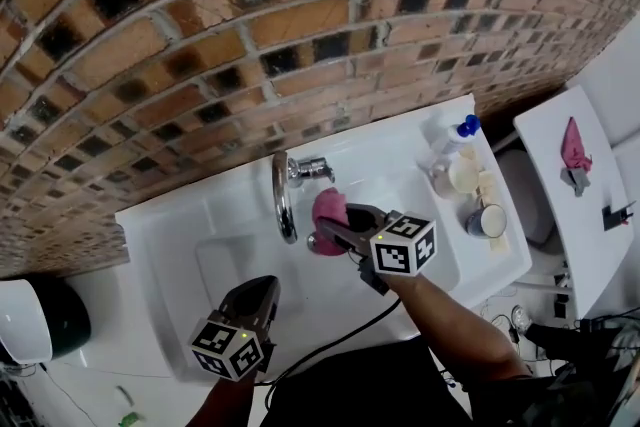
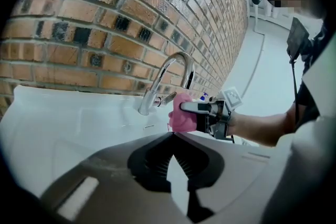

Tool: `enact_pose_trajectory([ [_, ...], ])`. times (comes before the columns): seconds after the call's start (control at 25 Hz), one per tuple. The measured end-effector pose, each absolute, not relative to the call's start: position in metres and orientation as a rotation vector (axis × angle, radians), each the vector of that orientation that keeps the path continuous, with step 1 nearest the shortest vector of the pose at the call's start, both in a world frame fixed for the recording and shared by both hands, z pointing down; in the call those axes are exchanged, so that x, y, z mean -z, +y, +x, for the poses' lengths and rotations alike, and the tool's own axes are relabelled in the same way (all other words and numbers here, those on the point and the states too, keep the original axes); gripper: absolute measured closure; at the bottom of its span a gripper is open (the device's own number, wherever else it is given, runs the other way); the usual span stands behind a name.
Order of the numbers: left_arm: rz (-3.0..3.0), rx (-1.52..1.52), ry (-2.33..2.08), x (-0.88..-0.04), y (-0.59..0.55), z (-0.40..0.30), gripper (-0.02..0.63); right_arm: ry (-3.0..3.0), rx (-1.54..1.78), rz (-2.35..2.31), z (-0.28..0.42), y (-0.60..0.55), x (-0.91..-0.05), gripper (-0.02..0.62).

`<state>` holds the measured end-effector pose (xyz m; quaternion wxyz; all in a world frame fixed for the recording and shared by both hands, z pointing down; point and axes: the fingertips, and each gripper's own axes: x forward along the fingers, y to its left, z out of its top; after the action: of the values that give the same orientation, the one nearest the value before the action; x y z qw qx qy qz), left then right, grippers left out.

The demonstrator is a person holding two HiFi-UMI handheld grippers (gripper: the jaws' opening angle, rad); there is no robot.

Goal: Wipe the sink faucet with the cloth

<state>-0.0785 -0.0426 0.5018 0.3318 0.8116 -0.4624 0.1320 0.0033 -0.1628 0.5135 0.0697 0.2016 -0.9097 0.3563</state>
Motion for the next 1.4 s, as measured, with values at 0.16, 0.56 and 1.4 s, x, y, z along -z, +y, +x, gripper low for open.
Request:
enact_pose_trajectory([
  [0.16,2.099,-0.362,-1.224,-0.502,-0.038,-0.085,0.6,-2.571,-1.409,0.608,-0.018,-0.168,-0.561,0.468],
  [0.56,2.066,-0.371,-1.243,-0.506,-0.04,-0.093,0.6,-2.47,-1.639,0.695,-0.031,-0.212,-0.593,0.468],
  [1.4,2.045,-0.367,-1.217,-0.518,-0.039,-0.094,0.6,-2.632,-1.629,0.65,-0.032,-0.227,-0.535,0.468],
])
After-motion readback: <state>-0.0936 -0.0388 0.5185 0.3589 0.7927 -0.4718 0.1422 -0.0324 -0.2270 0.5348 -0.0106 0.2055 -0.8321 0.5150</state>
